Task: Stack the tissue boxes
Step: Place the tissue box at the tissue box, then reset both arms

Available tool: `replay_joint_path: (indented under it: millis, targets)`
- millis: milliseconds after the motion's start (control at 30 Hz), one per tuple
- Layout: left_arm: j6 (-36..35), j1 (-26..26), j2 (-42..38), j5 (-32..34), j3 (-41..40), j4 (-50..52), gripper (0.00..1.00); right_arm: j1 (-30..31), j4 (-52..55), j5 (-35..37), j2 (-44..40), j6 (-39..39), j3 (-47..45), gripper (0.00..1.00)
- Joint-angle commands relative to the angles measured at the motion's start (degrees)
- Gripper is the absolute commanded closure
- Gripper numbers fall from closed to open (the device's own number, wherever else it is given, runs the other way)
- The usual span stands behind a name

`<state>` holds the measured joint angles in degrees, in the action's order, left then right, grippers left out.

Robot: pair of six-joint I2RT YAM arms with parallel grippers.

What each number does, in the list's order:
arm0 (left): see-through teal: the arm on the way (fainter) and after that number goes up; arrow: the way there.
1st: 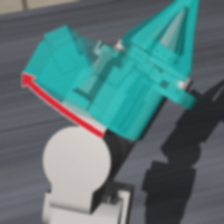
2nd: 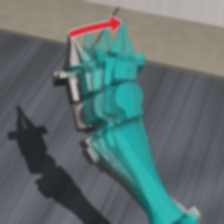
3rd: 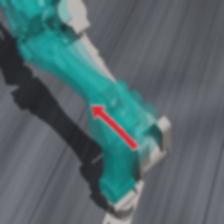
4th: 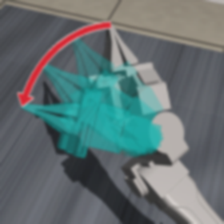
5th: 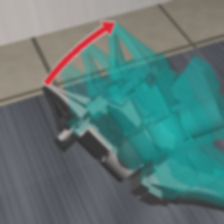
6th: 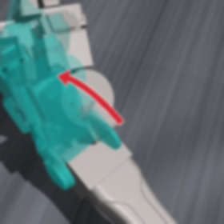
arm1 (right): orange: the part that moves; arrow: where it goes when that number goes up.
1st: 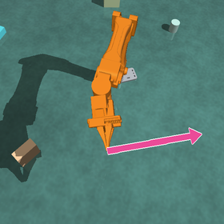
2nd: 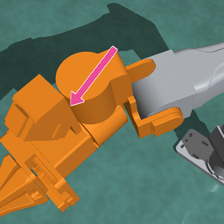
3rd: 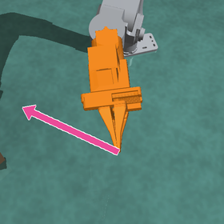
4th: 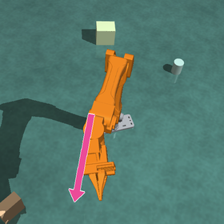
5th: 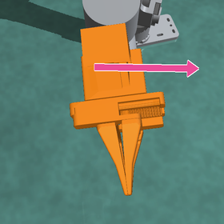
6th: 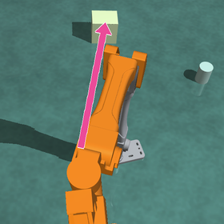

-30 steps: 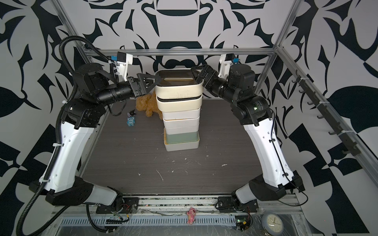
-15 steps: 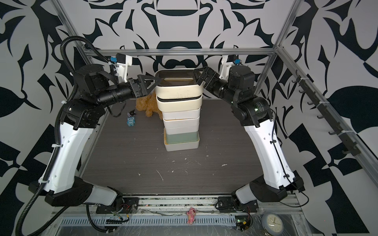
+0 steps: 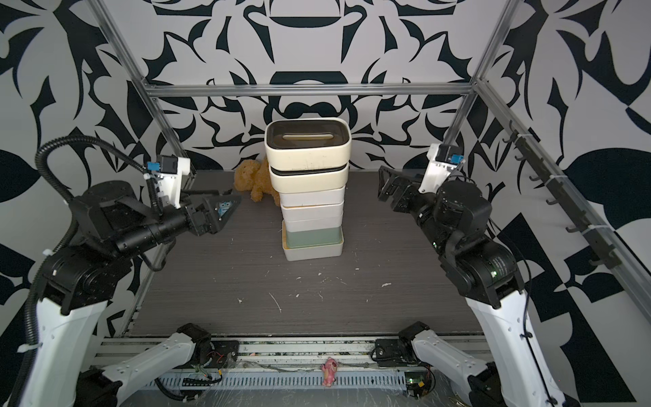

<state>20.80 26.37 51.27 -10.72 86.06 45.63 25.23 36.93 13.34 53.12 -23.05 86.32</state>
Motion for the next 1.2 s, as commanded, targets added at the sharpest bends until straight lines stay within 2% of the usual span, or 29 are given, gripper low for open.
replay_joint_path:
  millis: [0,100,200,267,333,400,467,500,567,633,700,767,867,900,933,967,1000,1067,1167]
  targets:
    - [2.28,0.00,-3.52,7.38,-12.03,1.44,0.01,-0.14,-4.48,4.75,-2.53,4.76,-10.55,0.01]
    - [6.59,-0.02,-7.97,14.15,-26.37,-5.51,0.01,-0.75,-11.16,10.35,-7.00,4.16,-24.69,0.01]
    - [8.76,-0.01,-11.28,27.87,-40.24,-15.17,0.01,-2.94,-21.68,12.48,-9.65,5.32,-37.52,0.01]
    - [7.33,-0.41,-12.84,37.87,-49.04,-26.44,0.01,-5.50,-29.59,10.84,-9.85,6.85,-44.73,0.01]
    - [2.91,-1.81,-12.87,46.22,-58.06,-41.59,0.01,-10.02,-35.69,8.32,-7.47,7.00,-49.60,0.01]
    - [-1.93,-5.36,-9.53,48.87,-62.36,-52.58,0.01,-14.96,-41.31,4.42,-3.58,7.45,-53.30,0.01]
    - [-1.27,-10.35,-3.39,50.42,-62.42,-54.37,0.01,-19.07,-49.02,2.44,0.58,6.76,-57.61,0.01]
    - [0.06,-12.75,0.32,50.80,-62.33,-55.09,0.01,-21.32,-52.44,1.25,2.83,5.16,-59.56,0.01]
    - [-1.77,-15.86,6.29,51.01,-62.86,-59.38,0.01,-24.48,-60.14,-3.59,6.66,6.00,-62.98,0.01]
    - [-6.20,-16.50,11.96,53.59,-64.31,-66.89,0.01,-24.63,-67.90,0.57,10.82,8.91,-66.36,0.01]
    - [-7.44,-17.52,17.53,54.62,-66.40,-75.79,0.01,-24.81,-76.31,1.86,15.44,12.19,-69.01,0.00]
    - [-11.34,-19.28,24.61,53.85,-67.94,-88.70,0.01,-24.97,-78.96,3.10,19.73,13.63,-69.23,0.00]
    - [-9.71,-21.40,30.29,45.15,-66.75,-92.24,0.01,-25.17,-91.97,2.83,27.99,14.36,-71.87,0.00]
    - [-11.92,-21.68,32.45,45.61,-66.55,-95.90,0.01,-25.23,-94.75,2.48,29.38,15.26,-72.27,0.00]
    - [-12.20,-21.60,32.53,44.98,-66.00,-95.40,0.01,-25.19,-92.28,1.00,28.76,15.97,-71.61,0.00]
    - [-11.07,-21.69,31.35,43.06,-64.89,-90.66,0.01,-25.23,-90.29,-0.27,28.40,16.40,-70.96,0.00]
    - [-10.70,-21.92,30.76,41.31,-64.54,-88.71,0.01,-25.23,-91.56,-0.98,29.06,16.73,-71.06,0.00]
    - [-13.47,-21.96,32.01,37.38,-66.62,-95.29,0.01,-25.15,-93.11,-3.98,30.44,17.30,-71.33,0.00]
    - [-15.97,-21.95,32.32,31.20,-68.63,-99.60,0.01,-25.02,-105.20,-5.43,37.34,17.79,-73.45,0.00]
